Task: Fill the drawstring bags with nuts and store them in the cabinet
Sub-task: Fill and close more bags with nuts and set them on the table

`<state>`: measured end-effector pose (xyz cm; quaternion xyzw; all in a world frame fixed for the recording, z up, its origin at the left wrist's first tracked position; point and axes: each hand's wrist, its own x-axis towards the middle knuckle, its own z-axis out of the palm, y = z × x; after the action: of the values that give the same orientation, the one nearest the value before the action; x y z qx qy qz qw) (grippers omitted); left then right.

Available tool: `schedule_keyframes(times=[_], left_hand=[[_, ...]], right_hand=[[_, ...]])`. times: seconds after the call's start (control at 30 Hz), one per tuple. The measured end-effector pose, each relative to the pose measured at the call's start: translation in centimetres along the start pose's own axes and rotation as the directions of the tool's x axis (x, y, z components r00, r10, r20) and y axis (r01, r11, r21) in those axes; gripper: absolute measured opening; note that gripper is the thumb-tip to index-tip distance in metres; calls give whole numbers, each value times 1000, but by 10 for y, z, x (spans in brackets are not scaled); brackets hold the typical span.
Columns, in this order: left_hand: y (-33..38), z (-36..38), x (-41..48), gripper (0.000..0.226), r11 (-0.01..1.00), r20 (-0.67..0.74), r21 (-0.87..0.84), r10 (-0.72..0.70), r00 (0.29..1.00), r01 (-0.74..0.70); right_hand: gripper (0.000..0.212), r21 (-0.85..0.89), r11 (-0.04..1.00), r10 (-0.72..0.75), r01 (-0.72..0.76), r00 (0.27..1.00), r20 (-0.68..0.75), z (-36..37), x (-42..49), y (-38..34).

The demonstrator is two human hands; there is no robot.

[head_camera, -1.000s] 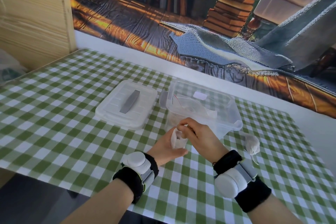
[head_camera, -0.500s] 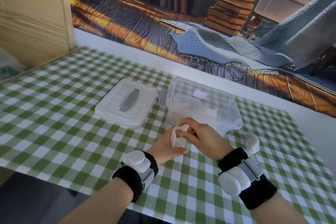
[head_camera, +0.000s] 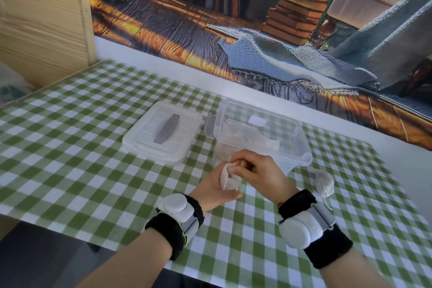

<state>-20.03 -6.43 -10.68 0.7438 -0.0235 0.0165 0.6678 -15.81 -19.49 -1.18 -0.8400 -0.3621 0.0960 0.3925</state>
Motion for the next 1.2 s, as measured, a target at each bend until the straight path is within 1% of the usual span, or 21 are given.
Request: schedule_keyframes(times=[0.1, 0.17, 0.27, 0.33, 0.4, 0.47, 0.53, 0.57, 0.63, 0.67, 0.7, 0.73, 0.77, 0.8, 0.87, 0.9, 0.93, 1.0, 1.07, 1.13, 1.2], left_hand=[[0, 0, 0, 48, 1000, 4, -4, -3, 1000, 3], [0, 0, 0, 43, 1000, -2, 1, 1, 1000, -1], [0, 0, 0, 50, 1000, -10, -1, 1, 1000, -1], [-2, 0, 1, 52, 1000, -5, -4, -5, 1000, 5], [-3, 1, 2, 50, 999, -6, 32, -3, 1000, 4], [-5, 1, 3, 44, 998, -17, 66, 8, 1000, -7], [-5, 1, 3, 43, 997, -24, 82, 18, 1000, -15], [-6, 1, 3, 43, 996, -28, 88, 21, 999, -18], [-7, 2, 3, 43, 995, -35, 96, 20, 999, -17], [-7, 2, 3, 42, 995, -36, 95, 20, 999, -16], [-7, 2, 3, 42, 995, -38, 95, 21, 999, -17], [-7, 1, 3, 42, 995, -36, 95, 25, 999, -21], [-6, 1, 3, 42, 995, -32, 94, 24, 999, -21], [-5, 1, 3, 41, 996, -26, 88, 23, 999, -20], [-3, 1, 2, 42, 998, -9, 65, 18, 1000, -17], [-2, 1, 2, 44, 999, -4, 52, 17, 1000, -17], [-2, 1, 1, 48, 999, -1, 43, 14, 1000, -14], [-2, 1, 0, 55, 999, 2, 33, 13, 1000, -14], [-1, 1, -1, 58, 1000, -1, 23, 15, 1000, -15], [-1, 1, -1, 61, 1000, 3, 9, 24, 1000, -24], [-1, 1, -1, 56, 999, 2, 19, 30, 1000, -30]], right_hand=[[18, -57, 998, 26, -24, 999, 23, 1, 1, 1], [23, -82, 995, 58, -57, 998, 7, 0, 1, 2], [18, -9, 996, 87, -88, 991, -106, -3, -1, -1], [27, 36, 990, 142, -137, 972, -188, -6, -2, -3], [38, 94, 970, 241, -226, 949, -204, -7, -4, -7], [42, 211, 915, 377, -344, 914, -146, -8, -7, -9], [42, 350, 813, 506, -466, 862, -26, -9, -9, -9], [41, 422, 749, 547, -511, 836, 42, -10, -9, -8], [32, 549, 618, 569, -562, 802, 181, -12, -9, -7], [26, 595, 573, 549, -564, 803, 233, -13, -8, -7], [20, 628, 551, 516, -550, 816, 261, -14, -8, -9], [17, 644, 555, 483, -526, 834, 265, -14, -8, -10], [17, 638, 587, 455, -498, 855, 249, -13, -8, -11], [18, 594, 656, 429, -465, 878, 213, -12, -8, -13], [14, 376, 844, 369, -383, 923, 111, -9, -9, -18], [12, 251, 907, 334, -338, 941, 60, -8, -9, -20], [12, 158, 942, 297, -296, 955, 19, -6, -8, -20], [13, 77, 974, 216, -215, 976, -12, -3, -8, -19], [16, 29, 987, 161, -161, 987, -5, 0, -8, -18], [28, -1, 990, 143, -143, 990, 6, 1, -8, -18], [41, 44, 986, 159, -158, 987, -3, 1, -8, -20]])
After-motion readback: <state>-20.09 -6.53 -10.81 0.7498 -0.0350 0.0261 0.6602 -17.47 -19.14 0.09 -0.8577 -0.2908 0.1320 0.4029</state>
